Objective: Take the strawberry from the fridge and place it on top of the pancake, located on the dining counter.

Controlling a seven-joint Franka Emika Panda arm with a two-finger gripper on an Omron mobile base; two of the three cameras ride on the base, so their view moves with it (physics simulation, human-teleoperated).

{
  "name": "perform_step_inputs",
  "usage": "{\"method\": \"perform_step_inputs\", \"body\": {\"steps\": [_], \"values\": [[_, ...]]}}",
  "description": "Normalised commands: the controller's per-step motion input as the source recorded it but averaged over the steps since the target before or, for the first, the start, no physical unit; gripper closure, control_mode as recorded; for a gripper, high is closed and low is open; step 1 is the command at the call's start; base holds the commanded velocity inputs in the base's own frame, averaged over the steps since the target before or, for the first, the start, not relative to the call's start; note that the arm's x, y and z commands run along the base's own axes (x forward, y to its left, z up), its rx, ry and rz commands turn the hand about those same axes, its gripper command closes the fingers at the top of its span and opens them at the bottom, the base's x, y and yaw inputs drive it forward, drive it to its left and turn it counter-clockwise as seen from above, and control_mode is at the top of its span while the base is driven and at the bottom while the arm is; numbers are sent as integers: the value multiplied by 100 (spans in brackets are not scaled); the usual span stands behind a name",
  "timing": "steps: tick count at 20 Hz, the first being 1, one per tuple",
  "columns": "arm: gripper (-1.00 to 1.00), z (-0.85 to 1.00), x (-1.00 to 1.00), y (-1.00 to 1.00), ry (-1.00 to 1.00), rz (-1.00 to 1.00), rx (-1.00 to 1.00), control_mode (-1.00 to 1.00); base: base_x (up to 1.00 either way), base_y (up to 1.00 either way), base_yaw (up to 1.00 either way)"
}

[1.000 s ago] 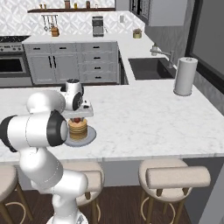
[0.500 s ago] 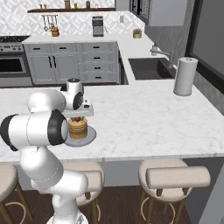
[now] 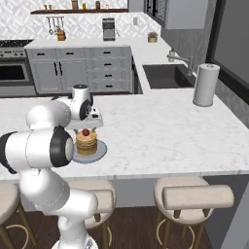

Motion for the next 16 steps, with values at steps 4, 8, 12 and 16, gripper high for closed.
{"method": "perform_step_inputs", "body": {"steps": [4,8,12,16], "values": [[-100,46,-35,0,-7,0,0,-100,0,0,0],[-100,19,-46,-8,-5,0,0,-100,0,0,0],[-100,27,-50,-39,-7,0,4,-100,0,0,0],[-100,39,-50,-50,-4,0,7,-100,0,0,0]]}}
